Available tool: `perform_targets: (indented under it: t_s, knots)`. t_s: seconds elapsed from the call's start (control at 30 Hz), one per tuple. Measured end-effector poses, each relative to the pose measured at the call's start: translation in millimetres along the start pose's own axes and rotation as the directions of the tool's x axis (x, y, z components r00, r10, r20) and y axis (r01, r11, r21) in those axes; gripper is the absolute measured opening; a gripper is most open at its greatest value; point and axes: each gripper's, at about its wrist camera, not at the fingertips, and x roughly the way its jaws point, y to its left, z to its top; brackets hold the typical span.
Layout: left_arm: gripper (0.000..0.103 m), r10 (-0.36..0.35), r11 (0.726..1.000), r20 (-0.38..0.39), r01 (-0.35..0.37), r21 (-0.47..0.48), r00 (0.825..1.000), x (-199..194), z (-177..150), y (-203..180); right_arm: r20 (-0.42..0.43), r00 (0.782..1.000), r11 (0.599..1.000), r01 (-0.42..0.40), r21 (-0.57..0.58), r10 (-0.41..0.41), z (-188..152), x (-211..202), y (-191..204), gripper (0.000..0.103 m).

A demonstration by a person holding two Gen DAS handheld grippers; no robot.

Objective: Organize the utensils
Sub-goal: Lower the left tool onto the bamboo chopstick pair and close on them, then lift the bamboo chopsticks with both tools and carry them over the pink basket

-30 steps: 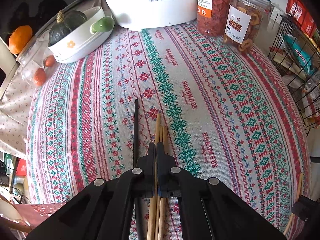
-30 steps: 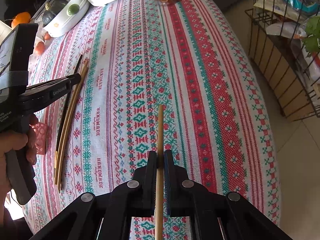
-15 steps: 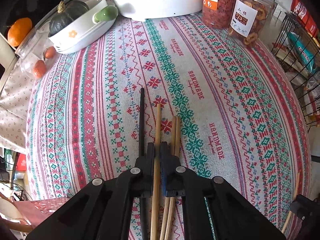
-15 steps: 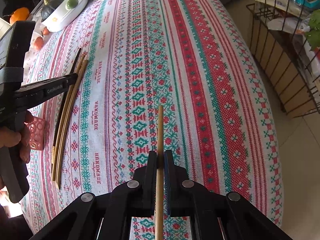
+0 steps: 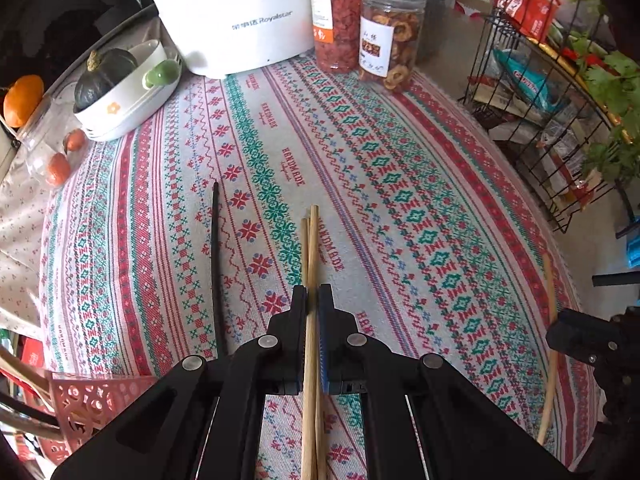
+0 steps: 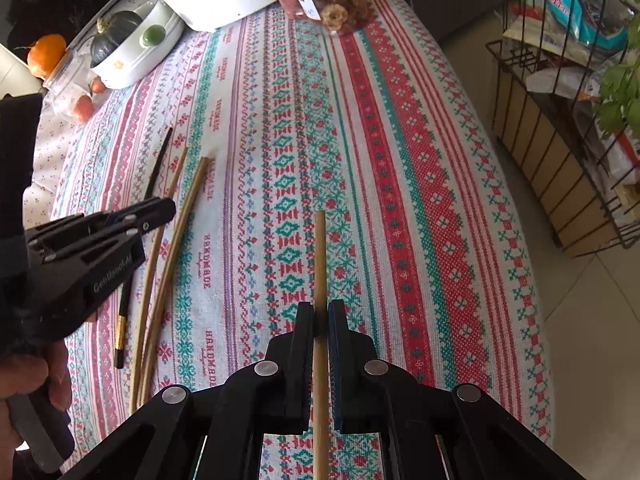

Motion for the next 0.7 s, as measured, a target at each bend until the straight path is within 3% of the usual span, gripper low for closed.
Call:
perform_targets:
  t_s: [0.17, 0.4, 0.7]
  knots:
    - [0.005, -0.058, 0.997, 0.094, 0.054, 0.049, 0.994, -52, -27, -2, 0.075, 0.997, 1.0, -0.009, -0.029, 0.012, -6, -26, 16, 0.005]
    - [0.005, -0.119, 0.992, 0.211, 0.108, 0.061, 0.97, -122, -68, 18, 0.163, 0.986, 0.996, -0.02, -0.085, 0.033, -15, -57, 46, 0.005]
    - [0.005, -0.174, 0.985, 0.355, 0.169, 0.047, 0.918, -196, -103, 58, 0.27, 0.962, 0.984, 0.021, -0.18, 0.029, -23, -86, 85, 0.005]
